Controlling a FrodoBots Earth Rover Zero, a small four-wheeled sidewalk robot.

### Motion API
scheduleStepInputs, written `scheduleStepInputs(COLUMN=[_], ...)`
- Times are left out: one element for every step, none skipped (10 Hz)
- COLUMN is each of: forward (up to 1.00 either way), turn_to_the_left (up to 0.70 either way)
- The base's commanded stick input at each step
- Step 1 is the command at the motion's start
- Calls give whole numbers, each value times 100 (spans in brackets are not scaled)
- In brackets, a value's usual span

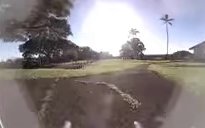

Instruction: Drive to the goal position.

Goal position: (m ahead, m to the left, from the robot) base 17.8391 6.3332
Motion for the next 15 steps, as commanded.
scheduleStepInputs(forward=[70, 70, 70, 70, 70, 70, 70, 70, 70, 70, 70, 70, 70, 70, 70], turn_to_the_left=[0, 0, 0, 0, 0, 0, 0, 0, 0, 0, 0, 0, 0, 0, 0])
